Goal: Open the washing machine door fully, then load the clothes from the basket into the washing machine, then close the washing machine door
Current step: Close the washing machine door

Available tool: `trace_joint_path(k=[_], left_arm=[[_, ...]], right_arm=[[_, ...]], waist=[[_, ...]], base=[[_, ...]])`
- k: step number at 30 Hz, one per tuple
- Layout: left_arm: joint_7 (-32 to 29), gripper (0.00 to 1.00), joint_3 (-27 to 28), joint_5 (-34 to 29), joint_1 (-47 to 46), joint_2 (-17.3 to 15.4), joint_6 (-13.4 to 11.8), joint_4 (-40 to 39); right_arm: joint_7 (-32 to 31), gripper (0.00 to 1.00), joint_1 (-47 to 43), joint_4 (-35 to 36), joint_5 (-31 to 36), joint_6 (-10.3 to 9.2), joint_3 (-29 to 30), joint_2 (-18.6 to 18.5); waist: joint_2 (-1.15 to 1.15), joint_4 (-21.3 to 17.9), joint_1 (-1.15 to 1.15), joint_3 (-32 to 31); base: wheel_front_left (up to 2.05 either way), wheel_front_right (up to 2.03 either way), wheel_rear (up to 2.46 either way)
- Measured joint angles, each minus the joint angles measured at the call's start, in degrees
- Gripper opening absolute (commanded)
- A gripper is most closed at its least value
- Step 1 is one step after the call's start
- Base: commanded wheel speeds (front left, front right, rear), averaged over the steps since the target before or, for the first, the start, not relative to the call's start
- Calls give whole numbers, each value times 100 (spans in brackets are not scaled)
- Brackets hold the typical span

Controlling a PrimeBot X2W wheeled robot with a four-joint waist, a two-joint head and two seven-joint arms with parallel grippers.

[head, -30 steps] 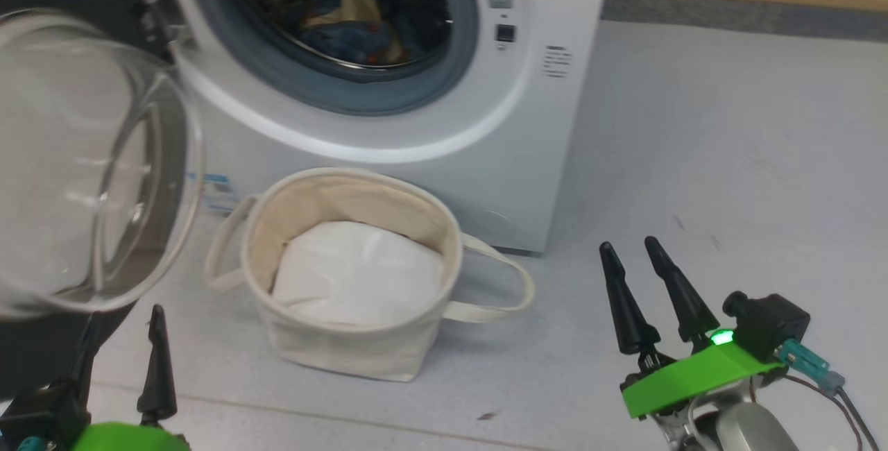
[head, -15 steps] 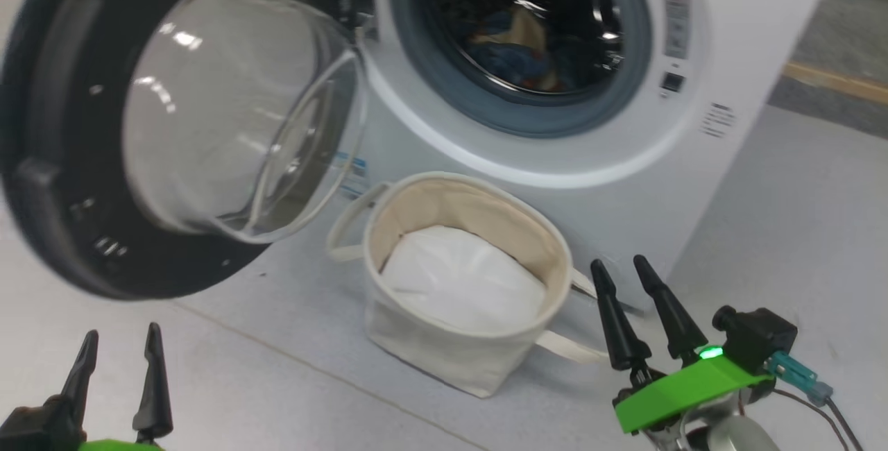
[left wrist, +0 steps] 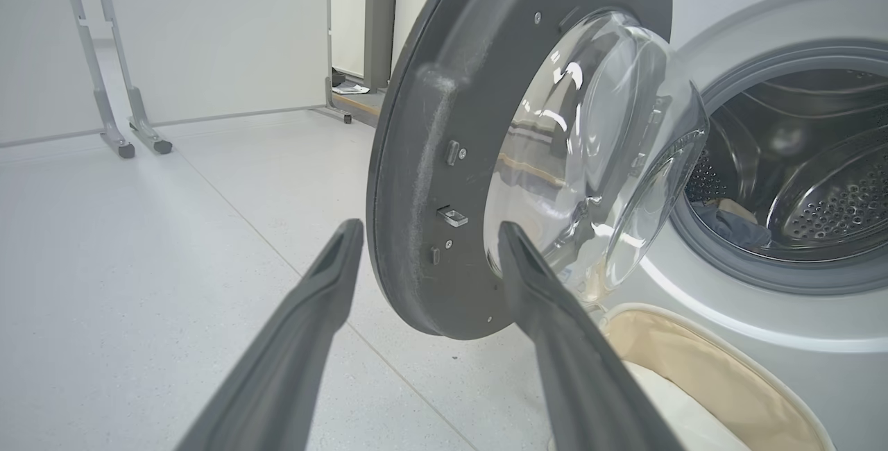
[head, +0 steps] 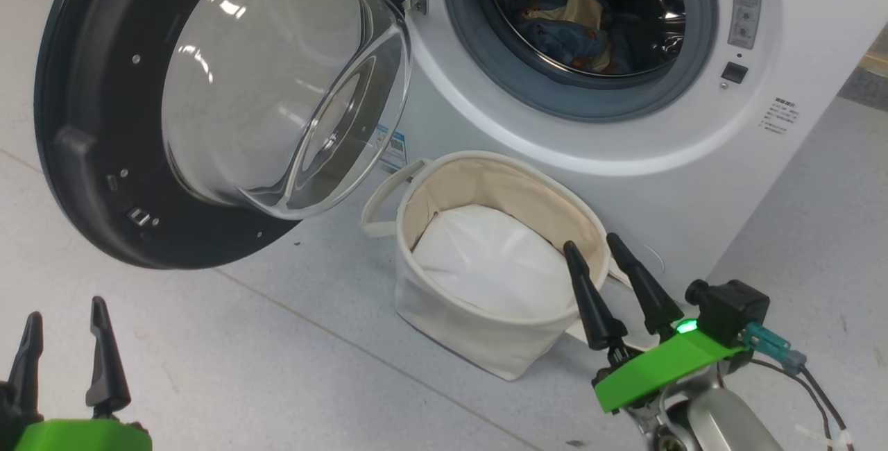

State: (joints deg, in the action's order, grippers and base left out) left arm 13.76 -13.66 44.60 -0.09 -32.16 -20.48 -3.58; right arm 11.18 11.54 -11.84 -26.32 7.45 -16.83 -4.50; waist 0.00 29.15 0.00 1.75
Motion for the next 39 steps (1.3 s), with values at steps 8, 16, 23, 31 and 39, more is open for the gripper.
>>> trace_joint_path(k=[8,16,23,31,39], left_arm=[[43,100,302,53,17,118,0,54],[44,100,458,20,148,197,1,27],[52,0,1183,320,154,394,15,-35],[-204,0,2209,1933,-254,490,789,828],[-1392,0,2869,3389,-1749,23,1541,2660]], right_arm=[[1,100,3,-114,-1,0,-91,-10],[16,100,147,-254,-53,0,-247,-58],[59,100,232,-376,-109,0,-325,-105],[57,100,233,-404,-149,0,-414,-147],[-66,100,235,-341,-134,0,-401,-180]], waist=[[0,9,0,46],[0,38,0,74],[0,38,0,54],[0,-22,0,37],[0,-112,0,108]], base=[[0,0,0],[0,0,0],[0,0,0],[0,0,0],[0,0,0]])
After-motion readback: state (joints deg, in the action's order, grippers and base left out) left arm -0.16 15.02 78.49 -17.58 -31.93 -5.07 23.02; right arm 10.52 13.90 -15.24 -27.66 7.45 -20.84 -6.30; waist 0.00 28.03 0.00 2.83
